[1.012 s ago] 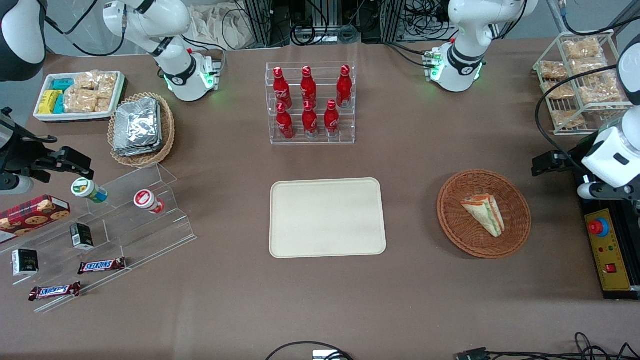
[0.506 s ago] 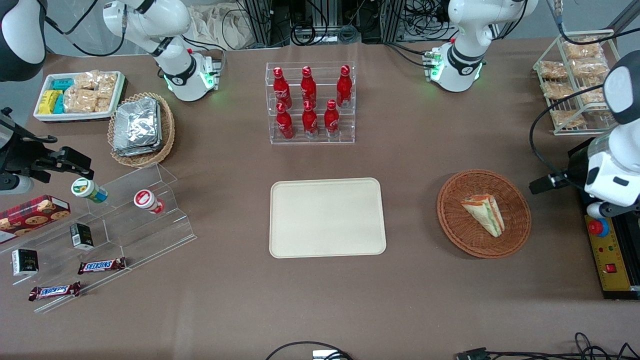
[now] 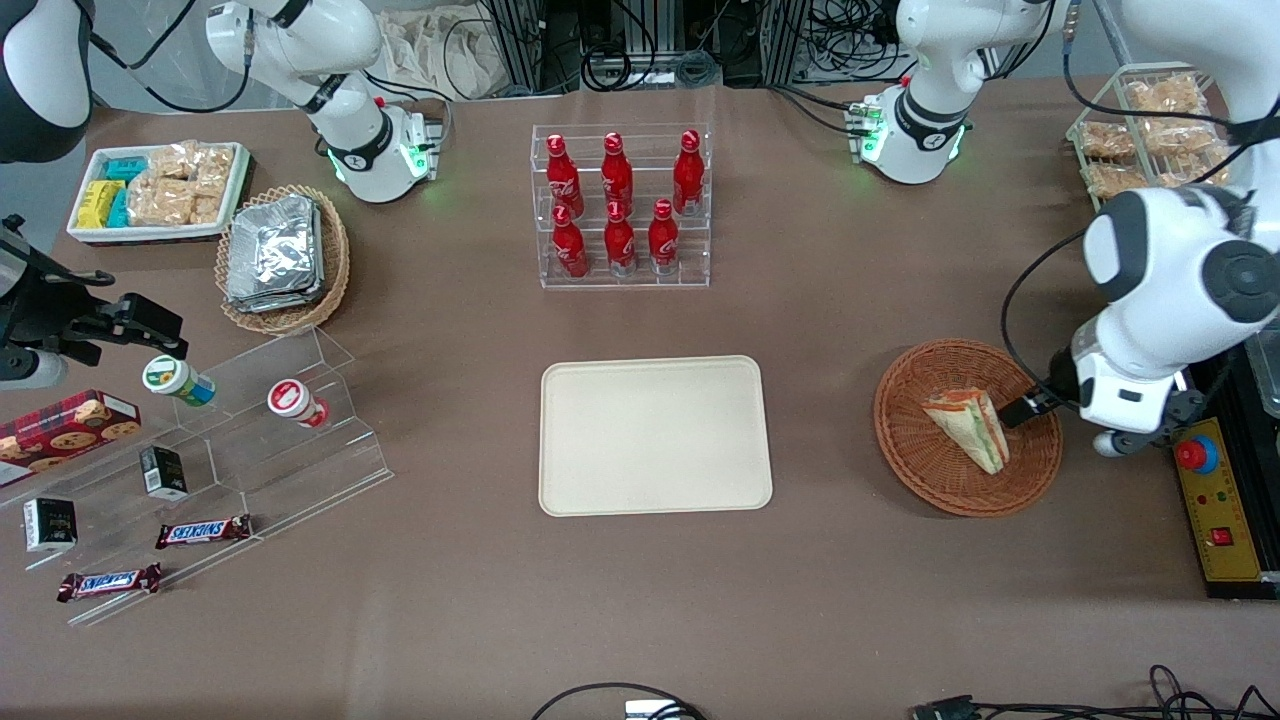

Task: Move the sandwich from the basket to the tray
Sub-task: 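Lower the left gripper over the wrapped sandwich in the wicker basket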

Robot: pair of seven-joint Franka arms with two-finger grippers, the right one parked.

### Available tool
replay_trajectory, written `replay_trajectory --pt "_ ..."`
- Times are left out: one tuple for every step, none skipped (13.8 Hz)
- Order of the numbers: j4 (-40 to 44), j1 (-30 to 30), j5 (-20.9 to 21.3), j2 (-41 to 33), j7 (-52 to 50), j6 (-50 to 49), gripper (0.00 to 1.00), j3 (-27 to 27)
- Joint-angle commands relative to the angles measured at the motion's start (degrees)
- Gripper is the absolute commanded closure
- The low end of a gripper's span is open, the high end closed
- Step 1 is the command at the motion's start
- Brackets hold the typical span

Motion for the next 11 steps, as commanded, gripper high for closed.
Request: replay_trajectory --pt "-6.2 0.5 -0.2 -0.4 -1.4 6.9 0.00 -0.3" --pt "-6.1 0.5 -0.2 0.6 -2.1 7.1 0.00 -0.2" --pt "-6.1 0.5 -0.2 1.3 -2.4 7.2 0.00 -0.3" --pt "-6.0 0.5 -0.2 2.2 -2.5 7.3 0.00 -0.3" --pt "-5.7 0.5 -0.4 3.1 -2.8 8.0 0.00 -0.3" --pt "-5.7 0.5 -0.4 4.2 -4.0 9.3 0.00 -0.3" --pt "-5.7 0.4 -0.4 5.2 -5.2 10.5 0.00 -0.3" --pt "-5.7 0.4 -0.3 6.2 -5.9 11.9 0.00 -0.3" --pt "-5.7 0.3 -0.3 7.0 -6.3 12.6 0.00 -0.3" --pt "-5.7 0.3 -0.4 7.8 -6.4 13.4 0.00 -0.3" --pt "-5.6 0.3 -0.4 8.3 -6.4 13.7 0.00 -0.3"
